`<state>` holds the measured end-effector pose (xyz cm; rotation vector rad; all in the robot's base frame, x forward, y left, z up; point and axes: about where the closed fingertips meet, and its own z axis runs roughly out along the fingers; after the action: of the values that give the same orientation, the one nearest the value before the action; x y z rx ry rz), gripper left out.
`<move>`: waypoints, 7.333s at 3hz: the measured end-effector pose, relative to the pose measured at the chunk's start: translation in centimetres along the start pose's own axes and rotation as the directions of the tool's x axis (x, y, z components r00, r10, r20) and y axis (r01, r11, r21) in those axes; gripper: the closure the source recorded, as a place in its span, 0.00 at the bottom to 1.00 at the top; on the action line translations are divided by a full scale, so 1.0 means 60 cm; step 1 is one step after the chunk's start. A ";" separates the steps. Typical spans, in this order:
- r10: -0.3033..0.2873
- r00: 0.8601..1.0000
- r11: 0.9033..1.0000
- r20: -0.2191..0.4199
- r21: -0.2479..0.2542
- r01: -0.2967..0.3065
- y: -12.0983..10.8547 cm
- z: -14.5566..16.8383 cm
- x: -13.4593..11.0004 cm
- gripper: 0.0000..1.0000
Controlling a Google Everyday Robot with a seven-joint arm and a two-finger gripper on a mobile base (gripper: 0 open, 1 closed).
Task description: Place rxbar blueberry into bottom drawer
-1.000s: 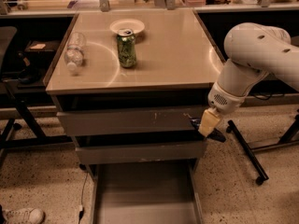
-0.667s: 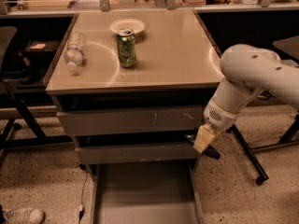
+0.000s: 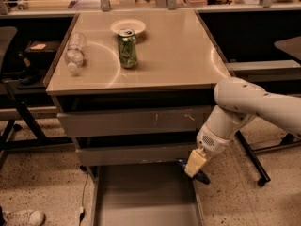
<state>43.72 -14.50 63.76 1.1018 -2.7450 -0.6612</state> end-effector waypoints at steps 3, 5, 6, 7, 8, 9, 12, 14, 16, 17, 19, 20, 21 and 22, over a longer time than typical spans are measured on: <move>0.103 0.983 0.961 0.149 -0.270 -0.059 -0.031 0.281 -0.044 1.00; 0.128 0.985 0.931 0.115 -0.357 -0.079 -0.028 0.356 -0.037 1.00; 0.173 0.970 0.900 0.169 -0.427 -0.086 -0.047 0.422 -0.076 1.00; 0.268 0.935 0.862 0.231 -0.492 -0.126 -0.086 0.489 -0.104 1.00; 0.332 0.911 0.827 0.246 -0.540 -0.156 -0.104 0.543 -0.112 1.00; 0.332 0.911 0.827 0.246 -0.540 -0.156 -0.104 0.543 -0.112 1.00; 0.498 0.821 0.770 0.280 -0.578 -0.271 -0.138 0.682 -0.145 1.00; 0.548 0.770 0.777 0.327 -0.541 -0.323 -0.192 0.712 -0.190 1.00; 0.560 0.765 0.788 0.319 -0.491 -0.372 -0.244 0.731 -0.219 1.00; 0.560 0.765 0.788 0.318 -0.490 -0.373 -0.245 0.731 -0.219 0.82; 0.560 0.765 0.788 0.318 -0.490 -0.373 -0.245 0.731 -0.219 0.36; 0.560 0.765 0.788 0.318 -0.490 -0.373 -0.244 0.731 -0.219 0.13; 0.560 0.765 0.788 0.318 -0.490 -0.372 -0.244 0.731 -0.219 0.00; 0.558 0.764 0.786 0.324 -0.500 -0.363 -0.239 0.723 -0.216 0.00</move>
Offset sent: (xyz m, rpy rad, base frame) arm -0.0049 0.0682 -0.1885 0.2722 0.0638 -0.1683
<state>51.04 0.47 19.28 0.1355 -2.8413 -1.4724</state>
